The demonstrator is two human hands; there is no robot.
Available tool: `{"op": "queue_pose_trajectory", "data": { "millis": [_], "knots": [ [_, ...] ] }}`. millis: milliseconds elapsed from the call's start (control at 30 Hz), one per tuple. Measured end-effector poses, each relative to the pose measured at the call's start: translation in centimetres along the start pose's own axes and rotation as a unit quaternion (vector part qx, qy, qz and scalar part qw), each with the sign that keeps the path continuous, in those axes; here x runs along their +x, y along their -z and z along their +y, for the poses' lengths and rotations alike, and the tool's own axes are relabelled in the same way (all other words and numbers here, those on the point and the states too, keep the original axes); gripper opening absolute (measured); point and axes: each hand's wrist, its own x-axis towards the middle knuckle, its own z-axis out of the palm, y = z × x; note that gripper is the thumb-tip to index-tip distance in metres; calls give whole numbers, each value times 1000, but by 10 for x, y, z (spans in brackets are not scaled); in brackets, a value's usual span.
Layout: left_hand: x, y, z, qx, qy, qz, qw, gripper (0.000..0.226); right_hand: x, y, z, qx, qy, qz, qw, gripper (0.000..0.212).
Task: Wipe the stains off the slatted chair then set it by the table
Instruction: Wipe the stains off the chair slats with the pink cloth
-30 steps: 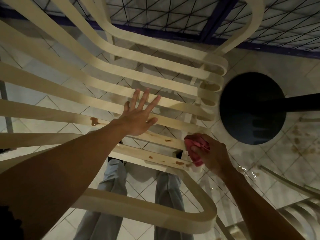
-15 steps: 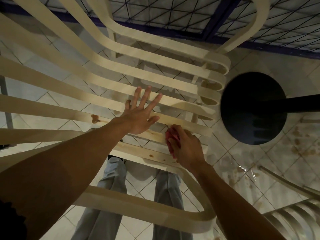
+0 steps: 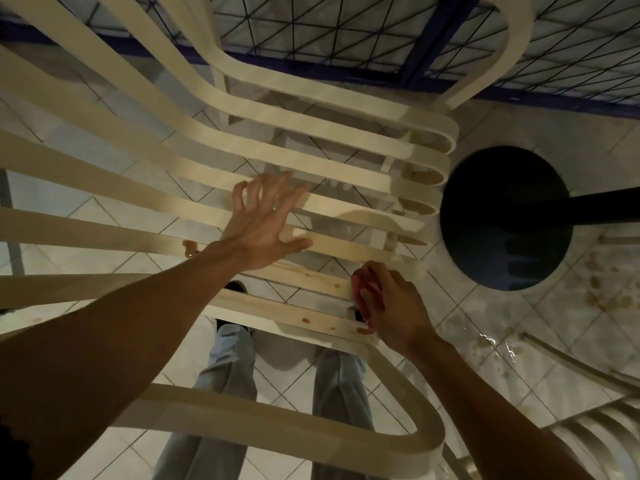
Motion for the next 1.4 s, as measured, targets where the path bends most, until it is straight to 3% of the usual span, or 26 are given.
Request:
{"op": "queue_pose_trajectory", "data": {
  "millis": [133,433,667,867,1067,1400],
  "knots": [
    [1,5,-24,-13,51,-40,998,118,9,-10,-18,-10,25,-3,1000,31],
    [0,5,-31,-14,63,-99,993,117,10,-16,-20,-18,33,8,999,38],
    [2,5,-32,-9,60,-113,992,116,-7,20,25,130,-19,-69,989,46],
    [2,5,-31,-12,58,-125,990,115,-1,7,15,30,22,-21,999,38],
    [2,6,-28,-15,63,-131,989,115,17,-15,-25,-59,51,-29,997,45],
    [2,9,-29,-5,69,-142,987,115,15,-16,-31,-39,37,-29,998,42]
  ]
}}
